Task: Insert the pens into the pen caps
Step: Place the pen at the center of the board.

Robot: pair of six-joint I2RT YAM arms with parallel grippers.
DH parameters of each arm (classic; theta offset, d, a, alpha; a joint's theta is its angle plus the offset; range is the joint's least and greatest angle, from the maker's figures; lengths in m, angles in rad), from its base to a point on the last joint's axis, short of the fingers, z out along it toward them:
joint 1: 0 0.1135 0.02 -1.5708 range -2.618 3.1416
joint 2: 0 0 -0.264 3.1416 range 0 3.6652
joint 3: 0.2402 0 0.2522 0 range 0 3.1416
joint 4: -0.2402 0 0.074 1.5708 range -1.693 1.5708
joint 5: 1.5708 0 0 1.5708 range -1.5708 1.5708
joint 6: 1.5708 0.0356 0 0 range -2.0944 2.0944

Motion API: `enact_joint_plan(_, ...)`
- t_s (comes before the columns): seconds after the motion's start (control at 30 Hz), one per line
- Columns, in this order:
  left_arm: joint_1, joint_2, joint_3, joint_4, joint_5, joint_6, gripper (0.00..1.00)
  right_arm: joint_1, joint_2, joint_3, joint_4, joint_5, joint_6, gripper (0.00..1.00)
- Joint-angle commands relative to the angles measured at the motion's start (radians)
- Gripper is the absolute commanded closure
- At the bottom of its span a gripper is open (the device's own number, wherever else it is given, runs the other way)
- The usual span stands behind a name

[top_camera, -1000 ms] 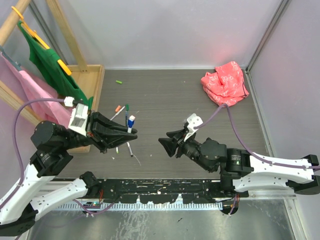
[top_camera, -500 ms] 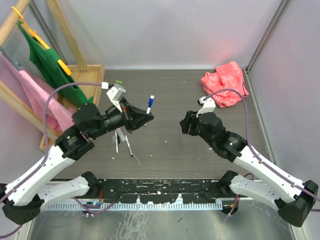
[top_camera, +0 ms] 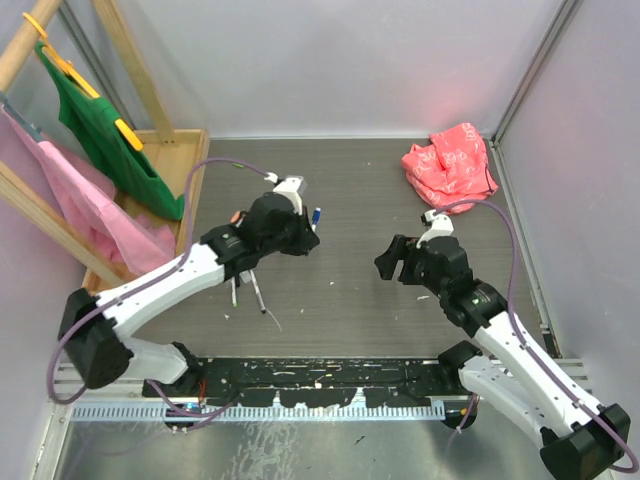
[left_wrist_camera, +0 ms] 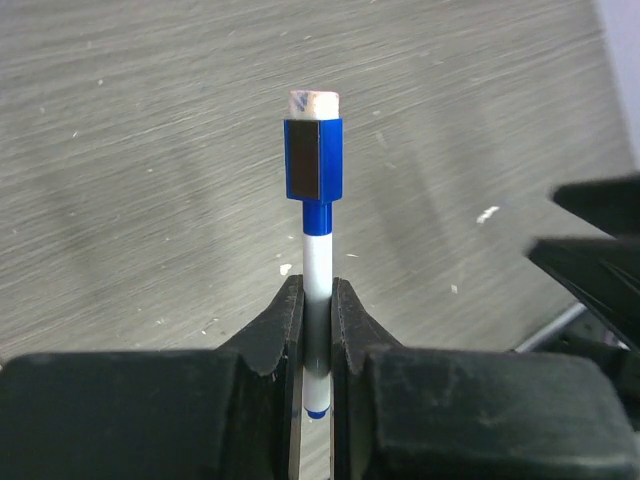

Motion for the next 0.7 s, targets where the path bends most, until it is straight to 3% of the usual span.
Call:
enact_joint_plan(0.0, 0.004, 0.125, 0.087, -0.009, -0.122, -0.061, 1.0, -0.004, -0.076, -0.004, 0.013, -0.048, -0.01, 0.19)
enact_joint_plan(0.4, -0.009, 0.532, 0.28, -0.004, -0.174, -0.167, 1.0, -0.004, -0.311, -0.035, -0.046, -0.081, 0.082, 0.18)
enact_joint_plan(0.67, -0.104, 0.689, 0.425, -0.02, -0.245, -0.211, 0.99, -0.004, -0.447, 0.011, -0.122, -0.027, 0.081, 0.18)
